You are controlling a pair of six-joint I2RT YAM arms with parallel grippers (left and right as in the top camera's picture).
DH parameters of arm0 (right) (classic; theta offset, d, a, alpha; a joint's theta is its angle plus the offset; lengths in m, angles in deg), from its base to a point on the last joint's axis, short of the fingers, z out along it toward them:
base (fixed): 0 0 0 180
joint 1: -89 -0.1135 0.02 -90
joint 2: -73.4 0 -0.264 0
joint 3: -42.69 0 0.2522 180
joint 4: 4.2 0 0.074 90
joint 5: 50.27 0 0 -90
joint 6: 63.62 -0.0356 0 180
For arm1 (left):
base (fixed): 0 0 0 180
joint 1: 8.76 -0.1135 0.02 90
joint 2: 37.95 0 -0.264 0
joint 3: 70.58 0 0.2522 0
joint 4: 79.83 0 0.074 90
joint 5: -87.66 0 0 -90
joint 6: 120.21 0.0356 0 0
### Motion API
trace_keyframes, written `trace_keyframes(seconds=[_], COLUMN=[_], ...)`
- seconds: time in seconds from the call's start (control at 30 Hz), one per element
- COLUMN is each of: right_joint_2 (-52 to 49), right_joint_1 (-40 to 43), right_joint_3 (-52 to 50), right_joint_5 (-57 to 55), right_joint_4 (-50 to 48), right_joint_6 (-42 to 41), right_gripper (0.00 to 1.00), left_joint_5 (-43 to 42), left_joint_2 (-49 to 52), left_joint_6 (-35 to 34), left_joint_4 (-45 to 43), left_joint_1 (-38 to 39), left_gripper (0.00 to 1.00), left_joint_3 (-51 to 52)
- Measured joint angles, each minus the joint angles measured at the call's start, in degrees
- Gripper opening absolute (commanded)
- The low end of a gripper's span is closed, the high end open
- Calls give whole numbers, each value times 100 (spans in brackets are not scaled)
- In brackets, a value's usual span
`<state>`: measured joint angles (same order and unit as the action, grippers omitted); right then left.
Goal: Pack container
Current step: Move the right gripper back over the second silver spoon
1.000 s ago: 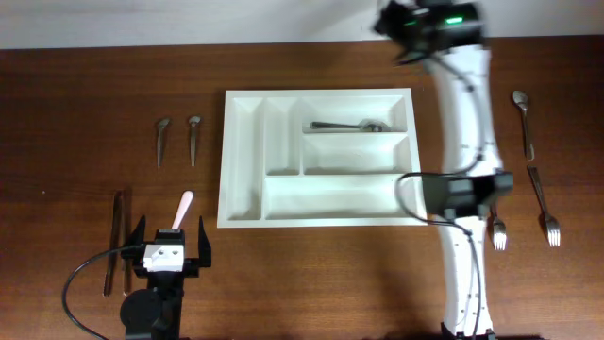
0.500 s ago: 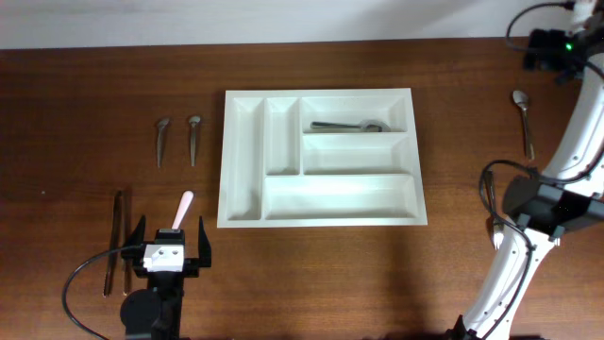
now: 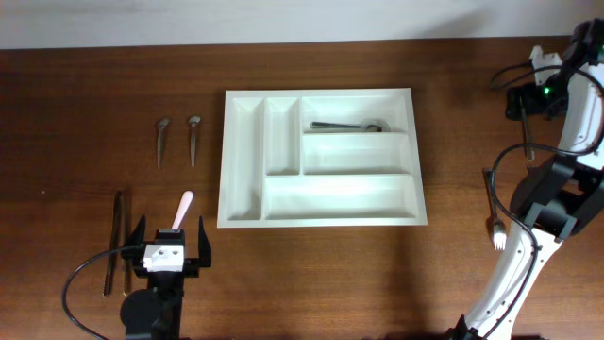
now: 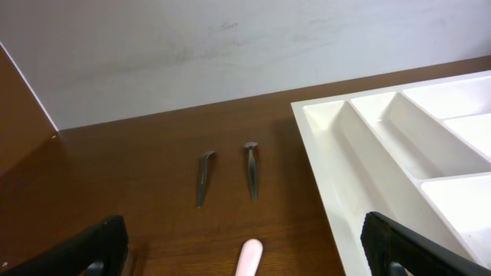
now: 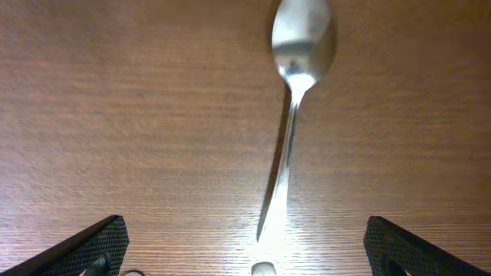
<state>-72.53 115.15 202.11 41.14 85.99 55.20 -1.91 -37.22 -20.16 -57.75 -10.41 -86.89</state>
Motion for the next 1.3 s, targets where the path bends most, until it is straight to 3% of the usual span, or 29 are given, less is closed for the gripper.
trace_keyframes(seconds=[0.43, 1.3], right_joint_2=[-402, -804], right_joint_1=[592, 348], right_joint_3=[-120, -140], right_joint_5=[-76, -39], right_joint_4=[-72, -601], right_joint_6=[15, 284], right_gripper=[99, 99], left_joint_5=[0, 0], left_joint_2=[0, 0], left_joint_6=[0, 0], left_joint_4=[0, -2], left_joint_1=[0, 0], left_gripper=[99, 99], left_joint_3=[0, 0])
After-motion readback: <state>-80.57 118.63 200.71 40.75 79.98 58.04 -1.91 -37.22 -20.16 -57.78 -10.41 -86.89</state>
